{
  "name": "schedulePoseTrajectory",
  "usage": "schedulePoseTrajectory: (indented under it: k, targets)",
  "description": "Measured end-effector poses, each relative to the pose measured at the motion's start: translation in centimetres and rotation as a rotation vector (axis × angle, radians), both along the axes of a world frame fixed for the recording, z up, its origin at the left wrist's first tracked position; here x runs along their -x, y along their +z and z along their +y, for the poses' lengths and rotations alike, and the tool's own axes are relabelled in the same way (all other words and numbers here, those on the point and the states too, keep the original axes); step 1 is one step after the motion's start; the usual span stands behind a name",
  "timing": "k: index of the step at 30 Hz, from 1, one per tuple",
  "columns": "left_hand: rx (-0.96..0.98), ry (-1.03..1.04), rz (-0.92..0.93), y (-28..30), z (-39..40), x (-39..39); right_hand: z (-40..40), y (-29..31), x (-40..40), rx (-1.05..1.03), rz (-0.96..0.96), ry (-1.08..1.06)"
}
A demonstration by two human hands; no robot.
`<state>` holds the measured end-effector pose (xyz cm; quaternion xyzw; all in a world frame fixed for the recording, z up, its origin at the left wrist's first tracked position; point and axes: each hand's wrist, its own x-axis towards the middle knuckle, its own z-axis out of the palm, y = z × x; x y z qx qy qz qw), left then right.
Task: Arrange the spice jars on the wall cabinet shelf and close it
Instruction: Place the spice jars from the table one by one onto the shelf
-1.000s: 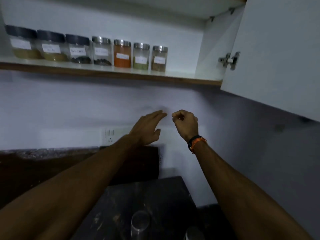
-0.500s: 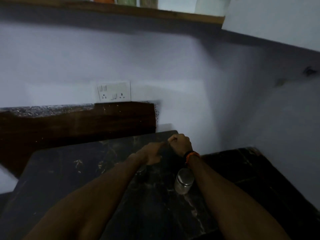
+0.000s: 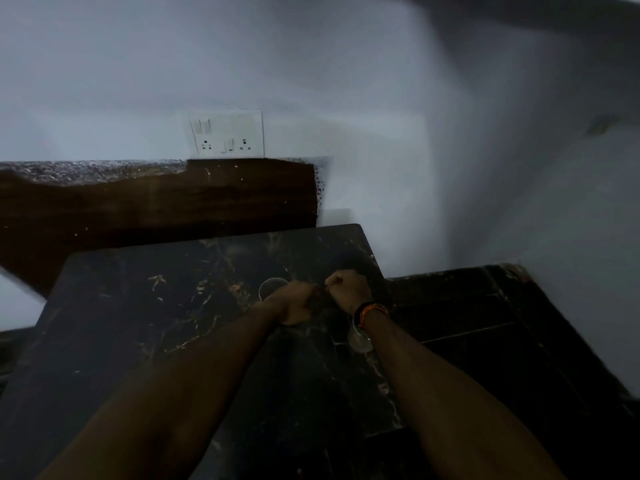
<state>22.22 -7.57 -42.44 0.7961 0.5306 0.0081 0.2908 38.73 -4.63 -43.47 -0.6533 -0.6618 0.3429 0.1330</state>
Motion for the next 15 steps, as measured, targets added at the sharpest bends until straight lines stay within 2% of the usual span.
schedulePoseTrajectory:
  k: [5, 9, 15]
  targets:
    - [-0.099, 0.187, 0.015, -1.2, 0.3, 2.4, 0.3, -1.3, 2.6, 0.042, 0.012, 0.015]
    - [-0.074, 0.296, -0.006, -2.0, 1.1, 5.1, 0.2, -1.9, 6.1, 0.077, 0.033, 0.089]
    - [0.007, 0.352, -0.034, -2.8, 1.8, 8.7, -0.4, -3.7, 11.1, 0.102, -0.12, 0.148]
